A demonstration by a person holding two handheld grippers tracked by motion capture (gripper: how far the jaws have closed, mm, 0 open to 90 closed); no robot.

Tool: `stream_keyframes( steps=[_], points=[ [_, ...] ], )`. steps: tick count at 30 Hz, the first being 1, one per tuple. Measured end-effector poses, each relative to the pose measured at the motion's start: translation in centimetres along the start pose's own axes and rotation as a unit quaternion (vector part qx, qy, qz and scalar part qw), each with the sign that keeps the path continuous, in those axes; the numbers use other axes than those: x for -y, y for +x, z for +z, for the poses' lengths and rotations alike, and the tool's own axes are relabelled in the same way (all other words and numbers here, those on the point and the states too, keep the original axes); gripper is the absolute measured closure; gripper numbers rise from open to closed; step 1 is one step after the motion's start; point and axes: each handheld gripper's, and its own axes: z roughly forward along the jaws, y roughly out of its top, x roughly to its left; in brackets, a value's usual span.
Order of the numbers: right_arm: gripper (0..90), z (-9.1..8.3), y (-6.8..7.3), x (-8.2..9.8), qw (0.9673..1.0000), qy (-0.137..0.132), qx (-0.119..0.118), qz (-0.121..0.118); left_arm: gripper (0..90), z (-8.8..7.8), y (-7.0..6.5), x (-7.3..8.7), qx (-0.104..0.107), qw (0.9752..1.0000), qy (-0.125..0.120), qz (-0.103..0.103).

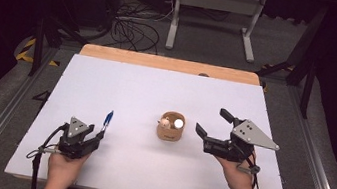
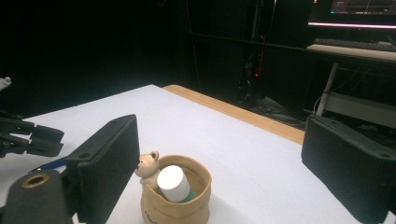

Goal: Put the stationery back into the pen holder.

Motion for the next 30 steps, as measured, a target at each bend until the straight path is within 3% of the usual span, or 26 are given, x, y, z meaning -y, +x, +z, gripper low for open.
stream_keyframes(
  steps=[27,30],
  points=[
    [12.2,0.3,0.1,0.2,1.0,0.007,-0.005,-0.004,59.9,1.1,0.1,0.4,-0.001,0.9988,0.048,-0.006],
    [12.2,0.3,0.1,0.2,0.9999,0.009,-0.005,-0.004,60.5,1.3,0.2,0.5,0.0,0.9981,0.061,-0.007]
  ],
)
